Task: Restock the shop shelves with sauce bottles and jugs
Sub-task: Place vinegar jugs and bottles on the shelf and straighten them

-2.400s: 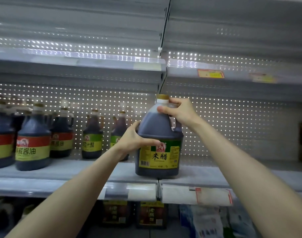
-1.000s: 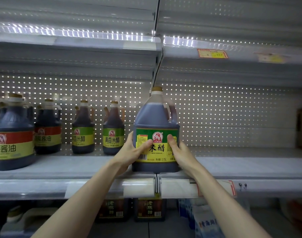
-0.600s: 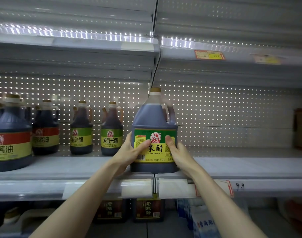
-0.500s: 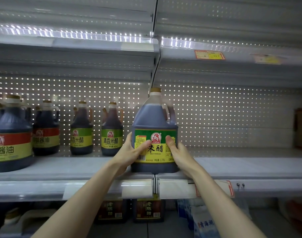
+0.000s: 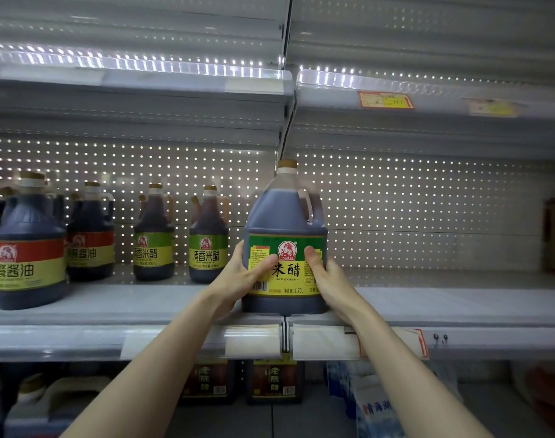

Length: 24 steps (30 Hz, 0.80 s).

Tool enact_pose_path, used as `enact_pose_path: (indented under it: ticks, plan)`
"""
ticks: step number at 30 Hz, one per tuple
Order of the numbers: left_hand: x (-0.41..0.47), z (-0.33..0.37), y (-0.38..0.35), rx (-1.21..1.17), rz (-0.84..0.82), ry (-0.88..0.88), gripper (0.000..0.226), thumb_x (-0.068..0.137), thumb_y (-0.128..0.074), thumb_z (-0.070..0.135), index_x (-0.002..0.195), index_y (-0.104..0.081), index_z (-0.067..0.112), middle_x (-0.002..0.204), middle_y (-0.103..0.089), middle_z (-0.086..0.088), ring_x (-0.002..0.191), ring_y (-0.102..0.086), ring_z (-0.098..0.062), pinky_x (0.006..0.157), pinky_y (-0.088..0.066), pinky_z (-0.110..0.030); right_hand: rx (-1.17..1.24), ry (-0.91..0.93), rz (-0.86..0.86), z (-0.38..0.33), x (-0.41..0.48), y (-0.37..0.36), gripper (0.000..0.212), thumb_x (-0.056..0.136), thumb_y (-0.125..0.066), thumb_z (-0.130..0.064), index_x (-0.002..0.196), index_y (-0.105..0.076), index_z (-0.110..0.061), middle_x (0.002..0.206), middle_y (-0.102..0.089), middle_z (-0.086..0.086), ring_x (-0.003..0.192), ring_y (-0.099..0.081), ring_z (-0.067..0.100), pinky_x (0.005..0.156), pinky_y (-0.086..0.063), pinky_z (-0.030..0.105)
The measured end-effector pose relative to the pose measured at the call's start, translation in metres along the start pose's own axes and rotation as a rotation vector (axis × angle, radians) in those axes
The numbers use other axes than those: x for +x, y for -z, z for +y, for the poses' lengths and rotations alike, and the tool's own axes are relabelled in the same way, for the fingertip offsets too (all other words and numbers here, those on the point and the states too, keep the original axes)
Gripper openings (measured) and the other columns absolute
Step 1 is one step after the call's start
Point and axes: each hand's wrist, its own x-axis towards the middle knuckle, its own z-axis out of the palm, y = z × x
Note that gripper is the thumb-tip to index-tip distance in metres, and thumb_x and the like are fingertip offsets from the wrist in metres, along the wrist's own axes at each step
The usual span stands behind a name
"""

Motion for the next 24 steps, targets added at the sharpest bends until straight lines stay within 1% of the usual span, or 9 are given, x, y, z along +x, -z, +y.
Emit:
enact_pose_path:
  ticks: [6,12,14,16,17,18,20,22,24]
  plan:
    - [0.0,0.0,0.0,0.021,0.016,0.011,0.079,0.069,-0.069,0.036,0.137,-0.035,0.014,0.115,-0.067,-0.006,0.1,-0.068,-0.019,0.083,-0.056,-0.032,-0.007,-0.031,-0.011,0.001,0.001,0.002,0.093,0.061,-0.051,-0.084,0.125,-0.053,-0.017,0.107,-0.072,-0.002,0.098,-0.069,0.014,0.094,-0.053,0.043]
    - [-0.005,0.007,0.0,0.069,0.022,0.029,0.077,0.065,-0.071,0.038,0.132,-0.041,0.013,0.114,-0.068,-0.005,0.098,-0.068,-0.017,0.08,-0.056,-0.03,0.003,-0.048,0.006,-0.007,-0.004,0.003,0.08,0.069,-0.053,-0.075,0.126,-0.05,-0.018,0.109,-0.071,-0.002,0.099,-0.068,0.014,0.093,-0.054,0.04]
    - [-0.009,0.016,0.002,0.119,0.044,0.023,0.084,0.062,-0.073,0.042,0.134,-0.04,0.015,0.12,-0.065,-0.005,0.102,-0.066,-0.017,0.083,-0.055,-0.031,-0.002,-0.033,0.008,-0.013,-0.005,0.004,0.06,0.083,-0.054,-0.059,0.126,-0.048,-0.017,0.115,-0.067,0.0,0.097,-0.066,0.011,0.082,-0.055,0.029]
    - [-0.014,0.029,0.006,0.19,0.099,0.004,0.102,0.059,-0.073,0.05,0.146,-0.029,0.019,0.131,-0.056,-0.005,0.115,-0.058,-0.021,0.094,-0.051,-0.042,-0.003,0.005,0.012,-0.027,-0.009,0.007,0.049,0.092,-0.054,-0.044,0.132,-0.043,-0.018,0.125,-0.062,0.003,0.097,-0.062,0.008,0.069,-0.051,0.015]
    - [-0.018,0.037,0.008,0.221,0.134,-0.01,0.108,0.058,-0.072,0.053,0.149,-0.025,0.02,0.135,-0.051,-0.005,0.12,-0.053,-0.023,0.097,-0.048,-0.045,-0.003,0.038,0.023,-0.034,-0.011,0.008,0.051,0.093,-0.054,-0.04,0.136,-0.04,-0.018,0.131,-0.058,0.004,0.099,-0.06,0.008,0.07,-0.049,0.013]
    - [-0.023,0.045,0.009,0.238,0.167,-0.032,0.108,0.058,-0.071,0.056,0.149,-0.024,0.019,0.137,-0.049,-0.006,0.122,-0.051,-0.023,0.099,-0.047,-0.045,-0.003,0.073,0.041,-0.042,-0.014,0.01,0.055,0.094,-0.054,-0.039,0.142,-0.035,-0.018,0.137,-0.053,0.005,0.105,-0.058,0.01,0.077,-0.048,0.014]
    - [-0.033,0.056,0.01,0.254,0.214,-0.09,0.097,0.067,-0.07,0.054,0.147,-0.03,0.017,0.136,-0.051,-0.007,0.119,-0.052,-0.021,0.092,-0.05,-0.037,-0.006,0.129,0.095,-0.06,-0.022,0.012,0.068,0.094,-0.055,-0.038,0.15,-0.023,-0.017,0.149,-0.039,0.005,0.122,-0.047,0.014,0.091,-0.039,0.022]
    - [-0.045,0.064,0.012,0.288,0.24,-0.142,0.077,0.08,-0.067,0.045,0.144,-0.035,0.016,0.13,-0.054,-0.005,0.114,-0.053,-0.017,0.078,-0.047,-0.022,-0.05,0.184,0.144,-0.075,-0.028,0.013,0.071,0.094,-0.056,-0.036,0.151,-0.02,-0.014,0.155,-0.029,0.005,0.134,-0.037,0.017,0.093,-0.033,0.023]
    - [-0.059,0.073,0.016,0.318,0.256,-0.186,0.068,0.084,-0.066,0.041,0.141,-0.039,0.016,0.127,-0.055,-0.004,0.112,-0.054,-0.015,0.073,-0.043,-0.018,-0.076,0.238,0.174,-0.087,-0.034,0.011,0.067,0.094,-0.056,-0.034,0.15,-0.025,-0.013,0.152,-0.032,0.004,0.131,-0.039,0.015,0.089,-0.036,0.016]
